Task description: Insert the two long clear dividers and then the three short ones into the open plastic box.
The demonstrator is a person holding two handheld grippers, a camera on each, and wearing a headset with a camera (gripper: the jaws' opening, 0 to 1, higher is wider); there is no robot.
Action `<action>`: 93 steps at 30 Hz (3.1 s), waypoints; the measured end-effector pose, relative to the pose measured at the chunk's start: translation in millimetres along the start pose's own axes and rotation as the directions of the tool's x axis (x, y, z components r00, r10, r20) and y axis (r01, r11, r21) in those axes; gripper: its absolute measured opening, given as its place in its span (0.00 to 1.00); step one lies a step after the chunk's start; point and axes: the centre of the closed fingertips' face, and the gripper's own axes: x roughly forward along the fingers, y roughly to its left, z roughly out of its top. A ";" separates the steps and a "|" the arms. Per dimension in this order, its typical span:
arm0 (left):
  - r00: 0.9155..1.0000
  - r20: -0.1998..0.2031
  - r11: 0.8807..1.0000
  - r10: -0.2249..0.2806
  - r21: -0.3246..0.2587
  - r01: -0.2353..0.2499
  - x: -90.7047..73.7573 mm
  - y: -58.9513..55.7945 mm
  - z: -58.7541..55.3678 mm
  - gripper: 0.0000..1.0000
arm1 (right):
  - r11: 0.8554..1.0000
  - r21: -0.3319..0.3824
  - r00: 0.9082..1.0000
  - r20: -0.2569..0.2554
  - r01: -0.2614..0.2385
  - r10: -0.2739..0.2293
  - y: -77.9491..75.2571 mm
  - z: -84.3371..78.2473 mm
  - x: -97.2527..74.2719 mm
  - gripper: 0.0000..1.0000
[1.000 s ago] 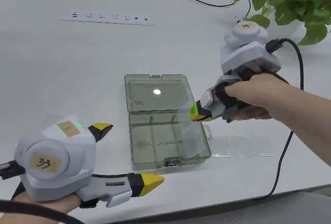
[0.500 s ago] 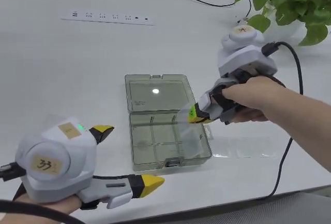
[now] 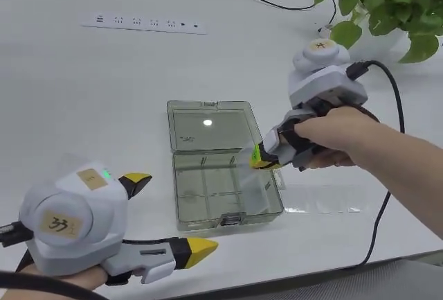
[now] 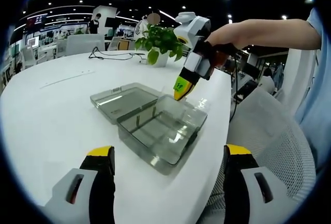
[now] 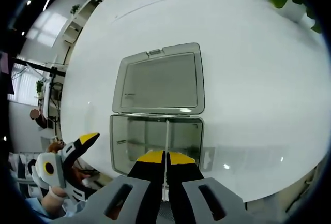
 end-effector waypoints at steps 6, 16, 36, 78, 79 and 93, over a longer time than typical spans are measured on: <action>1.000 -0.001 1.000 -0.002 -0.003 0.002 0.6 -0.6 -0.5 0.87 | 1.000 -0.005 1.000 -0.003 0.004 -0.004 -1.6 2.2 3.4 0.01; 1.000 -0.002 1.000 -0.005 -0.015 0.005 0.1 -2.0 -2.8 0.86 | 1.000 -0.021 1.000 -0.003 0.018 -0.018 0.4 4.0 5.2 0.01; 1.000 -0.008 1.000 -0.004 -0.007 0.004 0.1 0.9 0.1 0.85 | 0.981 -0.158 0.994 -0.004 0.110 -0.112 5.0 5.3 23.2 0.02; 1.000 -0.021 1.000 0.000 -0.002 0.000 -0.8 2.7 0.9 0.84 | 0.944 -0.330 0.984 0.174 0.021 0.039 25.0 14.0 17.6 0.44; 1.000 -0.023 1.000 0.000 -0.001 0.000 -0.8 3.0 0.9 0.84 | 0.940 -0.340 0.982 0.186 0.021 0.045 25.7 15.1 16.9 0.47; 1.000 -0.028 1.000 0.005 0.006 -0.005 -2.5 7.3 1.9 0.84 | 0.889 -0.457 0.940 0.311 0.017 0.142 28.5 13.2 10.4 0.99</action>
